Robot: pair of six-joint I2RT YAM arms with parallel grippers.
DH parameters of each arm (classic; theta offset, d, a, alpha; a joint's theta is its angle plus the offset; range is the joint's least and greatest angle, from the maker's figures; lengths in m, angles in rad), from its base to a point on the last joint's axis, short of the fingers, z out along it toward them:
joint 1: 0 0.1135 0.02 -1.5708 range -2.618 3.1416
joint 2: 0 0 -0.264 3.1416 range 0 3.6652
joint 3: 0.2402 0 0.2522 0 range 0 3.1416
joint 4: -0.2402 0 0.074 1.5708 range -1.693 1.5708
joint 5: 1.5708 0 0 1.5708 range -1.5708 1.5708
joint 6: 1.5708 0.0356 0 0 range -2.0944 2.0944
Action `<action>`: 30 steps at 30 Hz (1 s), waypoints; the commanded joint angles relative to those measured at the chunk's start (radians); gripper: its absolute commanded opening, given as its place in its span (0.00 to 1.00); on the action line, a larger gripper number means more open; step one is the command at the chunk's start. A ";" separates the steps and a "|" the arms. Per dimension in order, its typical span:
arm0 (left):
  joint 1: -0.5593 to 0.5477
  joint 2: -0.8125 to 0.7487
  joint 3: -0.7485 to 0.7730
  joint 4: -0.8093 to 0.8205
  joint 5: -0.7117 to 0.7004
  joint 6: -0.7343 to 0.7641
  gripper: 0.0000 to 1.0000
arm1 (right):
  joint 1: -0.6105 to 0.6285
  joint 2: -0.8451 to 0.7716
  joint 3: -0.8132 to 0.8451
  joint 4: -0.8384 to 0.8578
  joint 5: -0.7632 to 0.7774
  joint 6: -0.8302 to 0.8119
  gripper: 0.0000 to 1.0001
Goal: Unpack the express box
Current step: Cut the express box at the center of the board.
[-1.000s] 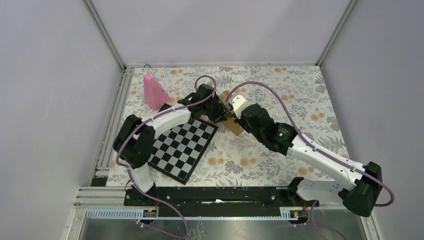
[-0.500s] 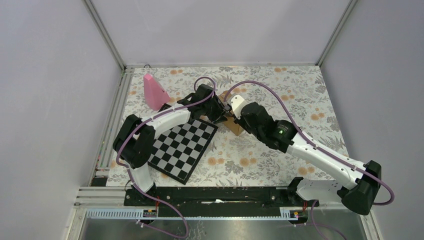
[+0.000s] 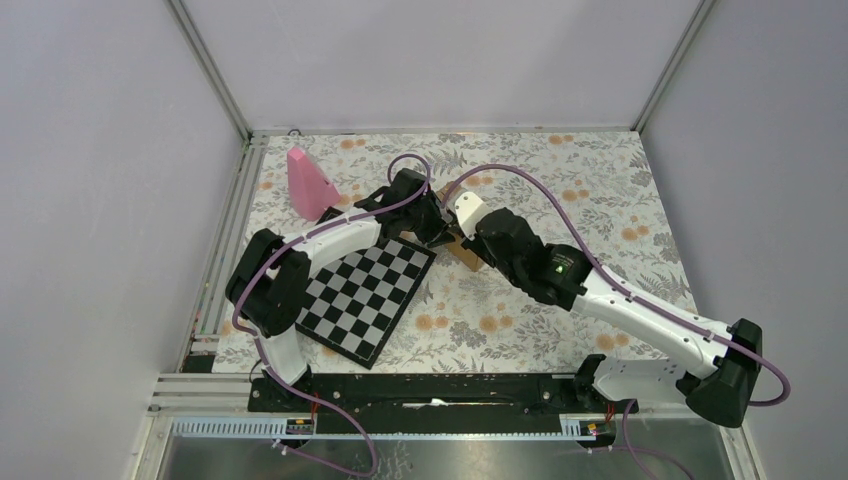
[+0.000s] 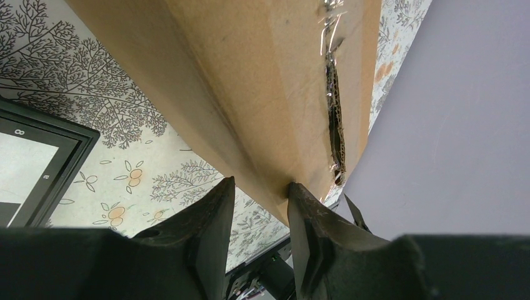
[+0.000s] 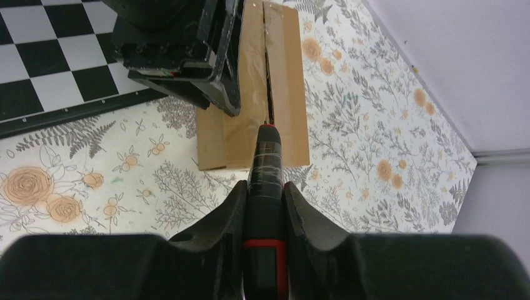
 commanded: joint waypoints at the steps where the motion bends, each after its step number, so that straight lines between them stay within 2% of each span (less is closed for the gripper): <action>1: 0.028 0.049 -0.052 -0.148 -0.127 0.020 0.37 | 0.018 0.002 0.037 0.115 0.035 -0.042 0.00; 8: 0.028 0.046 -0.050 -0.148 -0.127 0.024 0.37 | 0.018 0.061 -0.007 0.175 0.107 -0.096 0.00; 30: 0.028 0.051 -0.060 -0.132 -0.115 0.018 0.37 | 0.028 0.021 -0.009 0.143 0.068 -0.043 0.00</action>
